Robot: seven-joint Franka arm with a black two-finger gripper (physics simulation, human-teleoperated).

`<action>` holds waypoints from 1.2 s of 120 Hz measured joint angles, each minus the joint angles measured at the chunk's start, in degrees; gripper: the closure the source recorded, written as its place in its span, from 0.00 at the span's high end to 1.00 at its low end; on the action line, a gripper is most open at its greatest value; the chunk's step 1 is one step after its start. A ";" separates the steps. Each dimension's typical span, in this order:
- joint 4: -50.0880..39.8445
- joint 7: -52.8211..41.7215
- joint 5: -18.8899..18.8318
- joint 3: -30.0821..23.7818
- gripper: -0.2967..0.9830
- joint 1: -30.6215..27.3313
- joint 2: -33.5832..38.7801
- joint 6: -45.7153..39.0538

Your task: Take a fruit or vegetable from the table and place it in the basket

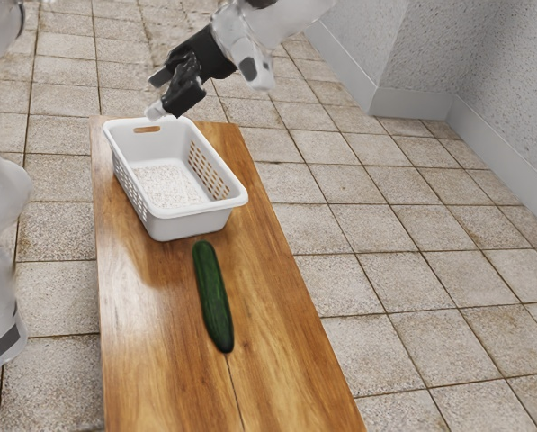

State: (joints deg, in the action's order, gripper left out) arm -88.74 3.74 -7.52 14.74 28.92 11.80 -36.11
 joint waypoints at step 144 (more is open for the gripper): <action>-30.30 -57.45 4.37 2.54 0.77 18.81 10.00 -54.31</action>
State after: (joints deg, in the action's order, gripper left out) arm -119.04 -53.71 -3.14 17.28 47.73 21.80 -90.41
